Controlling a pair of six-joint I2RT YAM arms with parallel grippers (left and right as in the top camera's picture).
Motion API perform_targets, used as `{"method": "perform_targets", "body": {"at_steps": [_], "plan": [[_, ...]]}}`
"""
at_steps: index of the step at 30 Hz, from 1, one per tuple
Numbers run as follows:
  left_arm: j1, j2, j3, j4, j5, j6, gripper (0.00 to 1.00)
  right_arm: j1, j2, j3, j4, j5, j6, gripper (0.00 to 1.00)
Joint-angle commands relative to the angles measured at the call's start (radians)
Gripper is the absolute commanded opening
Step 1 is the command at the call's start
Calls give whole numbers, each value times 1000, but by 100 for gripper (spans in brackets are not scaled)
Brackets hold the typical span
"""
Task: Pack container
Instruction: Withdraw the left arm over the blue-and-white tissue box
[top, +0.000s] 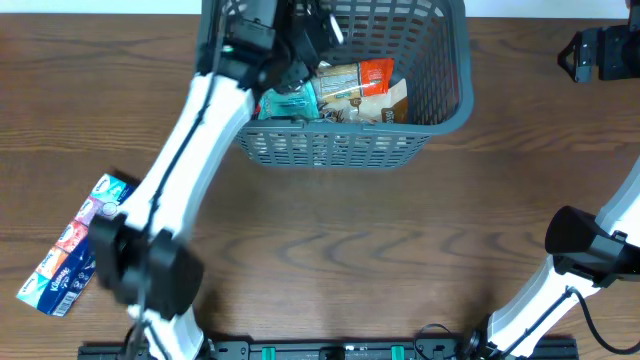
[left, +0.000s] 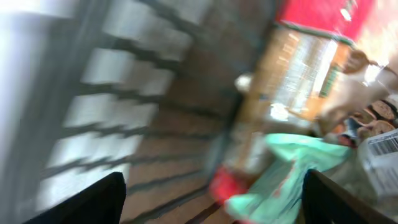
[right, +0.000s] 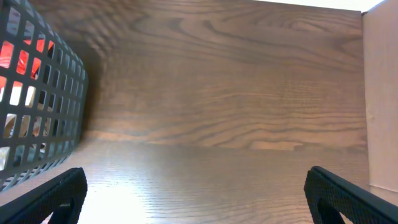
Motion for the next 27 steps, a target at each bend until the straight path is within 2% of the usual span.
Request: {"method": "perform_targets", "body": {"at_steps": [1, 5, 7, 8, 10, 14, 18, 21, 27], "plan": [[5, -175, 15, -20, -101, -39, 80, -2, 1, 1, 0, -8, -9, 99], [15, -314, 15, -138, -157, -47, 80, -2, 1, 1, 0, -8, -10, 99], [37, -367, 15, -228, -209, -107, 80, -2, 1, 1, 2, -8, -9, 99], [55, -390, 15, -282, -238, -138, 84, -2, 1, 1, 3, -8, -9, 99], [106, -433, 15, -413, -270, -193, 91, -2, 1, 1, 6, -8, -9, 99], [247, -488, 15, -657, -270, -315, 91, -2, 1, 1, 7, -8, -9, 99], [411, -501, 15, -807, -249, -390, 91, -2, 1, 1, 12, -8, -9, 99], [549, -498, 5, -844, -165, -389, 91, -2, 1, 1, 14, -8, -9, 99], [804, -497, -86, -811, -13, -343, 95, -2, 1, 1, 29, -8, -9, 99]]}}
